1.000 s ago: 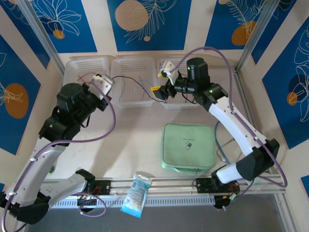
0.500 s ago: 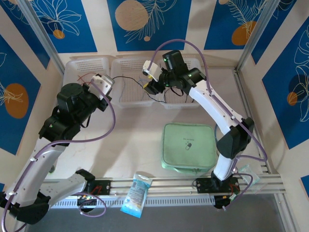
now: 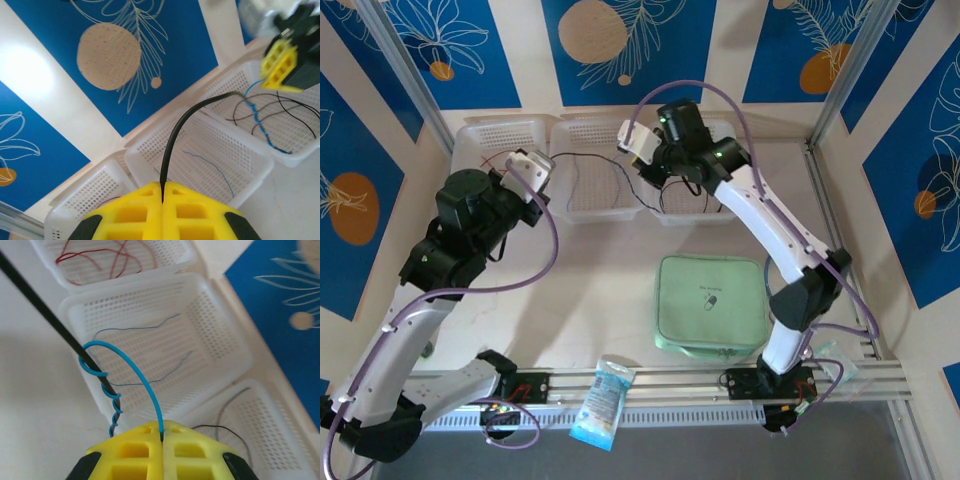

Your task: Untangle the cables

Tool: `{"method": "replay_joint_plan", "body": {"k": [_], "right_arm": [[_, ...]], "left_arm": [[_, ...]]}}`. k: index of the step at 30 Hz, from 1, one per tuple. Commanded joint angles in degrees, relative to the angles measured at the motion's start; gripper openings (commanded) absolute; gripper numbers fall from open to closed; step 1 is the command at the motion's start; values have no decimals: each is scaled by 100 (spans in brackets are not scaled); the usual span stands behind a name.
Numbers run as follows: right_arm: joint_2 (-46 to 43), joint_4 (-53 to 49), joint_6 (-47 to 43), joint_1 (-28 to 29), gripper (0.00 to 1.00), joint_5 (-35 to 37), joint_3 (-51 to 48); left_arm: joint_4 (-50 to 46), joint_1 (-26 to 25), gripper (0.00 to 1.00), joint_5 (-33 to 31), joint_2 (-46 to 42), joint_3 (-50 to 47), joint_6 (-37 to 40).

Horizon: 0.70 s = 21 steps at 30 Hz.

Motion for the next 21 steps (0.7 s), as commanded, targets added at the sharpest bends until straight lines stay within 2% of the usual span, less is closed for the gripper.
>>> {"method": "replay_joint_plan", "body": {"k": [1,10,21], "right_arm": [[-872,541,27,-239,0,408,-196],[-1921,1311,202,-822,0,416,-475],[-2429,1154,337,-1610,0,168,-509]], "left_arm": [[544,-19,0,-413,13,256,37],[1047,-19,0,-210,541,1026,264],[1664,-2,0,-754,732,1212,595]]}}
